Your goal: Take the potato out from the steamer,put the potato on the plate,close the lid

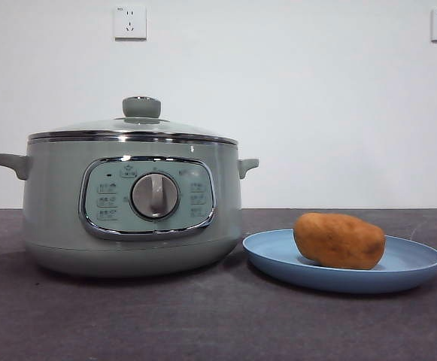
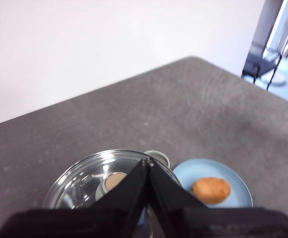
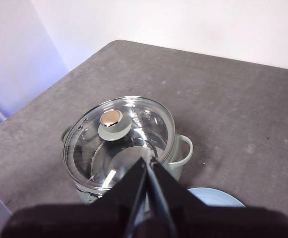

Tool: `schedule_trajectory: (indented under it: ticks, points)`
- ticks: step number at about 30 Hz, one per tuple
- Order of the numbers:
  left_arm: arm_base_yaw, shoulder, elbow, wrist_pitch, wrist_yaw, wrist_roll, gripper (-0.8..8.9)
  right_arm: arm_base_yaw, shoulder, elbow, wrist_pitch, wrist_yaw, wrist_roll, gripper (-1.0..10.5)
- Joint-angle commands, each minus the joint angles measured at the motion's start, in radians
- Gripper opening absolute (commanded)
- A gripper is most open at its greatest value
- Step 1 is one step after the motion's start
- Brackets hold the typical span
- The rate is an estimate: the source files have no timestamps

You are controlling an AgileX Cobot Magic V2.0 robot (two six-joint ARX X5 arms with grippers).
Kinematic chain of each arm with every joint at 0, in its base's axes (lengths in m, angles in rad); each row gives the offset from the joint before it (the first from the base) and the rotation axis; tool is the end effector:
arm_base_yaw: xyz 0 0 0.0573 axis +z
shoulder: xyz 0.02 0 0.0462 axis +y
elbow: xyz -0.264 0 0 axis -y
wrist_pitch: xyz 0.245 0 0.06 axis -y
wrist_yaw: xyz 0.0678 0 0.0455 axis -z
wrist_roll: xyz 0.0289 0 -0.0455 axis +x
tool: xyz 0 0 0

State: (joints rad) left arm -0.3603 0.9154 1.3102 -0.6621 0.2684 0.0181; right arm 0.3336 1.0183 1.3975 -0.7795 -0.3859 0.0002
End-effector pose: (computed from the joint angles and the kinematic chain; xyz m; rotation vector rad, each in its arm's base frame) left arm 0.1418 -0.0616 0.4372 0.0299 0.2658 -0.6274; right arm 0.1608 0.0672 0.4378 0.0109 0.4089 0.7097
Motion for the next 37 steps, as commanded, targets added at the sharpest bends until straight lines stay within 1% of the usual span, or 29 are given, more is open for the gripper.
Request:
schedule_trajectory:
  ticks: [1,2,6,10,15,19,21,24,29,33,37]
  points:
    - [0.007,-0.108,-0.256,0.199,-0.004,-0.082,-0.04,0.0,0.0,0.002,0.006,0.001,-0.005,0.0]
    - [0.013,-0.155,-0.349,0.272,-0.005,-0.102,-0.04,0.0,0.0,0.002,0.006,0.001,-0.005,0.0]
    - [0.047,-0.315,-0.621,0.464,-0.004,-0.176,-0.04,0.0,0.0,0.002,0.006,0.001,-0.005,0.0]
    - [0.091,-0.478,-0.838,0.581,-0.005,-0.252,-0.04,0.0,0.0,0.002,0.006,0.001,-0.005,0.0]
    - [0.134,-0.658,-1.04,0.669,-0.018,-0.262,-0.04,0.0,0.0,0.002,0.006,0.001,-0.005,0.0]
    - [0.157,-0.742,-1.147,0.72,-0.036,-0.266,-0.04,0.0,0.0,0.002,0.006,0.001,-0.005,0.0]
    - [0.167,-0.772,-1.188,0.729,-0.059,-0.288,-0.04,0.0,0.0,0.002,0.006,0.001,-0.005,0.0]
    - [0.173,-0.8,-1.232,0.727,-0.096,-0.315,-0.04,0.0,0.0,0.002,0.006,0.001,-0.005,0.0]
    - [0.173,-0.827,-1.276,0.726,-0.111,-0.322,-0.04,0.0,0.0,0.002,0.006,0.001,-0.005,0.0]
    - [0.174,-0.838,-1.299,0.702,-0.127,-0.333,-0.04,0.0,0.0,0.002,0.006,0.001,-0.005,0.0]
    - [0.175,-0.859,-1.306,0.626,-0.167,-0.338,-0.03,0.0,0.0,0.002,0.006,0.001,-0.005,0.0]
